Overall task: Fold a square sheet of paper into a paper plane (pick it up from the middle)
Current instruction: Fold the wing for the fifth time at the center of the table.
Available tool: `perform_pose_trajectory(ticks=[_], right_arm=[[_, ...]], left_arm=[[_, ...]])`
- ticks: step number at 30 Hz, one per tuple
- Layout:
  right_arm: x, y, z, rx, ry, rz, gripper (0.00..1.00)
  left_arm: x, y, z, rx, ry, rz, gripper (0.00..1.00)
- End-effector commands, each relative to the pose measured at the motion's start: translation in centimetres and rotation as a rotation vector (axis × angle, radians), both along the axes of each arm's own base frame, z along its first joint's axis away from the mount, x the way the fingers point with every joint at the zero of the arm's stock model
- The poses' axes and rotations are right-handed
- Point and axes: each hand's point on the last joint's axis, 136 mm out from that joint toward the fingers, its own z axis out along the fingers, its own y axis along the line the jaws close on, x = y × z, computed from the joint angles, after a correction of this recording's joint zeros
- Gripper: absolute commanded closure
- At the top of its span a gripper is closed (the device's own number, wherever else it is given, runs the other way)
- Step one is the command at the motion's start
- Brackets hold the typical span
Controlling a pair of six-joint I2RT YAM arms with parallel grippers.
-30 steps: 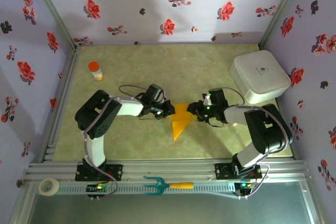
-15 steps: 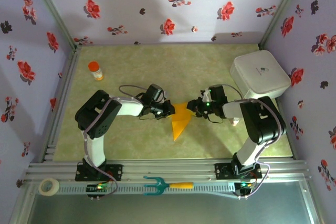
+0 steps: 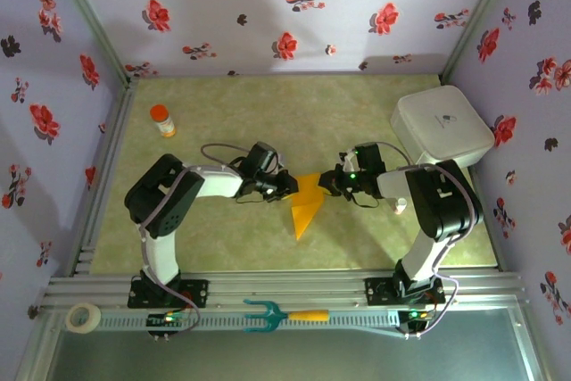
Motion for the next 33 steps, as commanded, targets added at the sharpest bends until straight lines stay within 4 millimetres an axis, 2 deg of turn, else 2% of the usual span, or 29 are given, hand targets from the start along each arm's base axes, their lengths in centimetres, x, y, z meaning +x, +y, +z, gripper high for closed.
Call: perform_pose_trajectory(ticks=[1, 3, 7, 11, 14, 19, 24, 29, 33], right_arm=[[0.4, -0.5, 0.7, -0.005, -0.005, -0.045, 0.97], [0.6, -0.8, 0.8, -0.003, 0.012, -0.098, 0.99], [1.3, -1.8, 1.2, 0.012, 0.041, -0.252, 0.99], [1.8, -2.7, 1.5, 0.019, 0.075, -0.412, 1.00], [1.6, -2.4, 1.7, 0.024, 0.093, -0.460, 1.00], [1.4, -2.0, 1.5, 0.013, 0.110, -0.484, 1.00], [1.3, -1.9, 1.5, 0.011, 0.115, -0.480, 1.00], [1.2, -1.9, 1.5, 0.010, 0.117, -0.474, 1.00], [1.3, -1.7, 1.6, 0.016, 0.117, -0.468, 1.00]], left_arm=[[0.8, 0.0, 3.4, -0.032, -0.069, 0.011, 0.78], [1.1, 0.2, 4.6, -0.036, -0.104, 0.021, 0.72], [1.0, 1.0, 6.1, -0.015, -0.178, 0.017, 0.67], [0.0, 1.9, 7.0, 0.091, -0.312, -0.024, 0.58], [-1.3, 1.8, 7.2, 0.195, -0.418, -0.099, 0.53], [-3.9, 0.6, 6.5, 0.367, -0.563, -0.261, 0.49], [-5.8, -0.6, 4.2, 0.550, -0.646, -0.398, 0.47], [-5.9, -0.3, 3.3, 0.710, -0.715, -0.422, 0.45], [-6.0, -0.6, 3.0, 0.741, -0.741, -0.443, 0.45]])
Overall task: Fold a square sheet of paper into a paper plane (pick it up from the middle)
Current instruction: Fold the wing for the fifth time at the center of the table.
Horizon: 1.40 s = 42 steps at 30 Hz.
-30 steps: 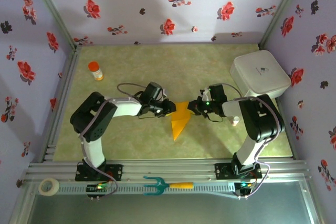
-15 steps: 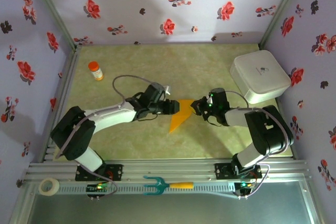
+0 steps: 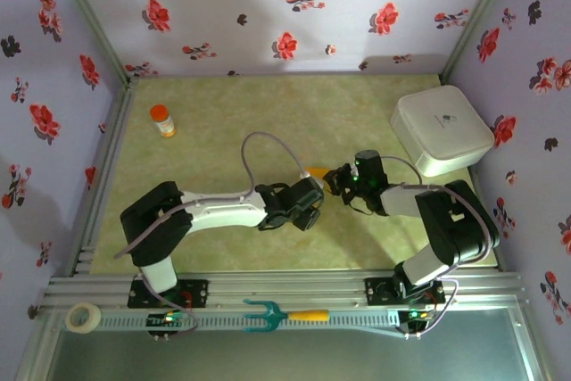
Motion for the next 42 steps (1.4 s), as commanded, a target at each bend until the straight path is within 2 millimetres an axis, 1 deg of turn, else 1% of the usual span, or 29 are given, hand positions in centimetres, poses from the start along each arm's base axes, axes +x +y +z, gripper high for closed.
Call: perform_pose_trajectory(ticks=[1, 10, 26, 30, 34, 42], right_arm=[[0.2, 0.0, 0.4, 0.004, -0.009, -0.015, 1.00], [0.3, 0.2, 0.5, 0.007, -0.016, -0.002, 1.00], [-0.1, 0.3, -0.1, -0.001, 0.001, 0.021, 1.00], [-0.1, 0.3, 0.0, -0.001, 0.005, 0.024, 1.00], [0.0, 0.4, 0.2, 0.000, 0.006, 0.029, 0.99], [0.1, 0.4, 0.7, -0.011, 0.001, 0.033, 0.99]], left_arm=[[1.2, 0.9, 0.3, 0.097, -0.088, 0.003, 0.45], [1.1, 0.7, 0.2, 0.110, -0.094, -0.008, 0.46], [1.0, 0.6, 0.0, 0.123, -0.088, -0.019, 0.46], [1.0, 0.6, -0.1, 0.129, -0.086, -0.018, 0.48], [1.0, 0.5, -0.2, 0.131, -0.082, -0.019, 0.50], [0.8, 0.2, -0.8, 0.146, -0.064, -0.044, 0.48]])
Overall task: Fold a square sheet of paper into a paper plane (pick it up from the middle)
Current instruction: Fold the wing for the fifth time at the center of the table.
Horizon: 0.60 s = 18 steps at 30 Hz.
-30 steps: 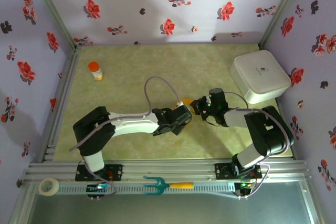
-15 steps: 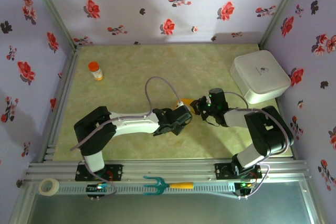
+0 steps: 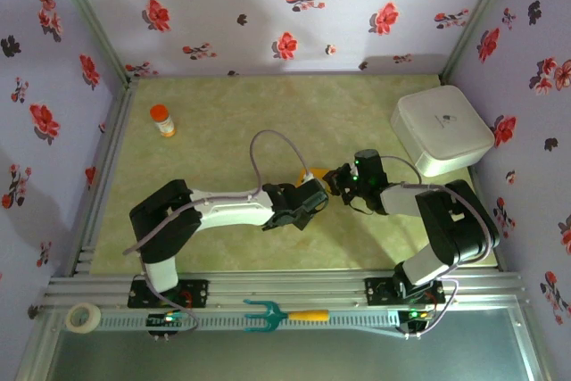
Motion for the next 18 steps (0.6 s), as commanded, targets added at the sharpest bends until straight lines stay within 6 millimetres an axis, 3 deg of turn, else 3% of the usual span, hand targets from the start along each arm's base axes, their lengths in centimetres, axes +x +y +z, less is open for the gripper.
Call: perform_pose_trajectory(ticks=[1, 18], right_arm=[[0.3, 0.3, 0.8, -0.006, -0.012, 0.021, 0.99], [0.3, 0.2, 0.9, -0.009, -0.018, 0.020, 0.99]], left_arm=[[-0.1, -0.4, -0.2, 0.032, -0.001, -0.028, 0.48], [-0.2, -0.1, -1.3, 0.060, 0.014, -0.014, 0.52]])
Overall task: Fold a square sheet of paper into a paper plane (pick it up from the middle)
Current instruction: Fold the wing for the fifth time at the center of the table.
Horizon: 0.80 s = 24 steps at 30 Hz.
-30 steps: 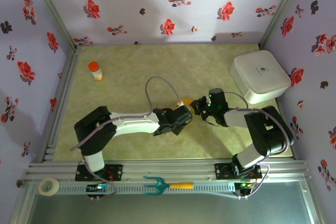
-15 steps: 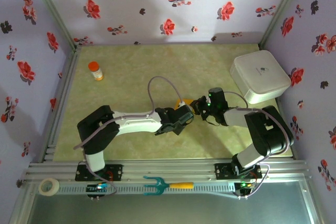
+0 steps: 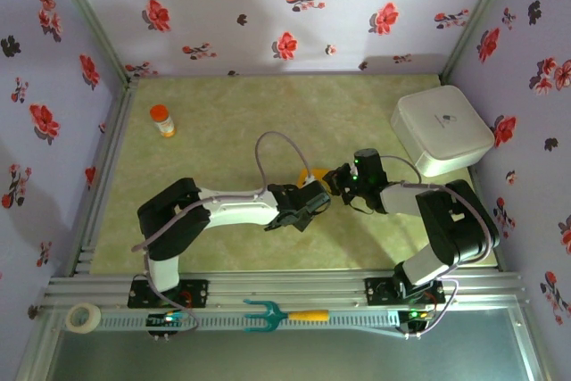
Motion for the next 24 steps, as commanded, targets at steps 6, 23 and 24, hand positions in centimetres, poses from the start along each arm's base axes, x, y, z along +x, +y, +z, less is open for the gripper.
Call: perform_pose_trajectory(ticks=[6, 23, 24], right_arm=[[0.33, 0.22, 0.94, -0.003, -0.037, 0.018, 0.99], [0.28, 0.07, 0.80, -0.002, -0.043, 0.018, 0.96], [0.28, 0.01, 0.79, -0.003, -0.044, 0.017, 0.95]], left_arm=[[-0.18, -0.40, 0.32, 0.001, -0.005, -0.010, 0.59], [-0.13, -0.36, 0.16, -0.001, -0.006, -0.004, 0.77], [-0.16, -0.44, 0.17, -0.003, -0.005, -0.006, 0.79]])
